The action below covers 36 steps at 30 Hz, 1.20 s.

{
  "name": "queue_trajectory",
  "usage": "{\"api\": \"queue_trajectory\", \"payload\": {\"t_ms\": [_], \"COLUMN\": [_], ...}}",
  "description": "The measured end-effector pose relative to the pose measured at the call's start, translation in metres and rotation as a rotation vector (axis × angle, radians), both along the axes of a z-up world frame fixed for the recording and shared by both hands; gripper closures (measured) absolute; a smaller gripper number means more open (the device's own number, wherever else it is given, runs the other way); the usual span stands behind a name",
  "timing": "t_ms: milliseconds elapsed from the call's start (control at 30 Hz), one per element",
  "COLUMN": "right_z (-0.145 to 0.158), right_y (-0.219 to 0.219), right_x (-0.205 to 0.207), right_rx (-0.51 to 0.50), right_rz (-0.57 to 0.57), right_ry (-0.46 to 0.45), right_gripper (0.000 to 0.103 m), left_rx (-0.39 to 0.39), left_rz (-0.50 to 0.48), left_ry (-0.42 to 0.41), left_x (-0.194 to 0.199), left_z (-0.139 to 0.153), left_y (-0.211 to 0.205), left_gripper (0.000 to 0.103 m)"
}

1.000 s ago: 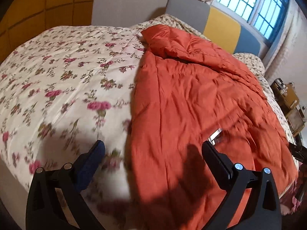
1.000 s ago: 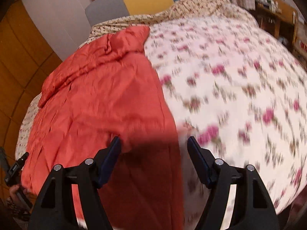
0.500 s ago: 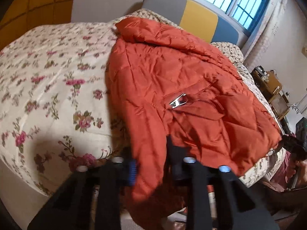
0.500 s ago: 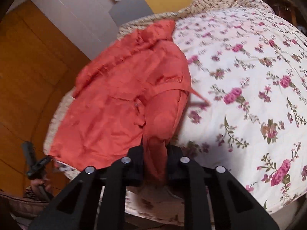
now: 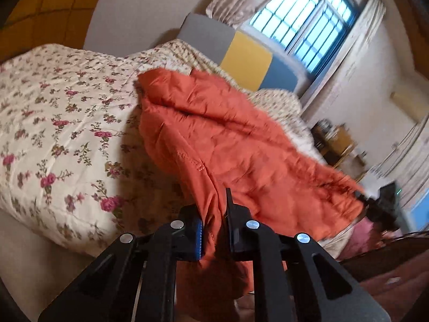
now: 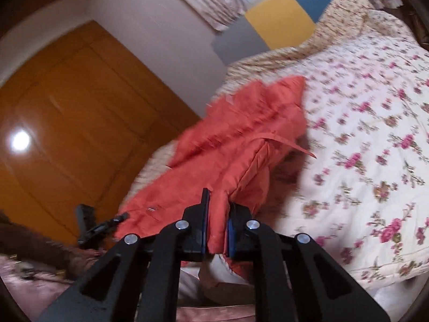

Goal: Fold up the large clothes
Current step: 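Grasp the folded jacket with both grippers and lift it off the bed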

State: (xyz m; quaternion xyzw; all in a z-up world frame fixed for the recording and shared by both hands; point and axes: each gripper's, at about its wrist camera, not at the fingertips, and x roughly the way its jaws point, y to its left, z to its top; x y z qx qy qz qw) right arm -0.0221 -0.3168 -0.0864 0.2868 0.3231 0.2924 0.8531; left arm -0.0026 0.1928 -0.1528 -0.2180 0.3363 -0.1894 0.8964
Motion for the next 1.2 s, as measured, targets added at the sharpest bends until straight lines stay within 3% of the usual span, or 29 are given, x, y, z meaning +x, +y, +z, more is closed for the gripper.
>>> {"api": "queue_trajectory", "payload": {"t_ms": [100,200,500,833,900,967,1000,1100,1200], "right_z": [0.016,0.02,0.005,-0.018,-0.026,-0.035,-0.04,-0.05,-0.048], "right_y": [-0.001,-0.002,-0.026,-0.024,-0.021,-0.019,-0.018,-0.018,-0.02], "right_x": [-0.001,0.025,0.134,0.217,0.232,0.243,0.248,0.26,0.26], "right_rx": [0.06,0.142,0.328,0.267,0.241,0.234,0.232,0.233,0.214], "right_rz": [0.017,0.002,-0.176,-0.262,-0.284,-0.305,-0.318,-0.349,-0.393], "right_ry": [-0.05,-0.046,0.057,0.142,0.16,0.176,0.186,0.189,0.144], "right_gripper": [0.093,0.093,0.093,0.088,0.085,0.074,0.07,0.041,0.018], "left_rx": [-0.085,-0.155,-0.179,-0.098,-0.1,-0.104,-0.109,-0.165,-0.264], "left_rz": [0.016,0.039,0.112,0.145,0.149,0.155,0.158,0.184,0.248], "left_ry": [-0.024,-0.044,-0.04,0.039,0.07,0.097,0.117,0.189,0.143], "left_x": [0.0,0.017,0.105,0.206,0.223,0.238,0.245,0.263,0.262], "left_z": [0.014,0.022,0.033,0.016,0.006,-0.002,-0.006,-0.017,-0.013], "left_y": [0.012,0.024,0.045,0.045,0.044,0.044,0.044,0.049,0.064], "left_gripper": [0.09,0.09,0.09,0.09,0.09,0.09,0.087,0.074,0.027]}}
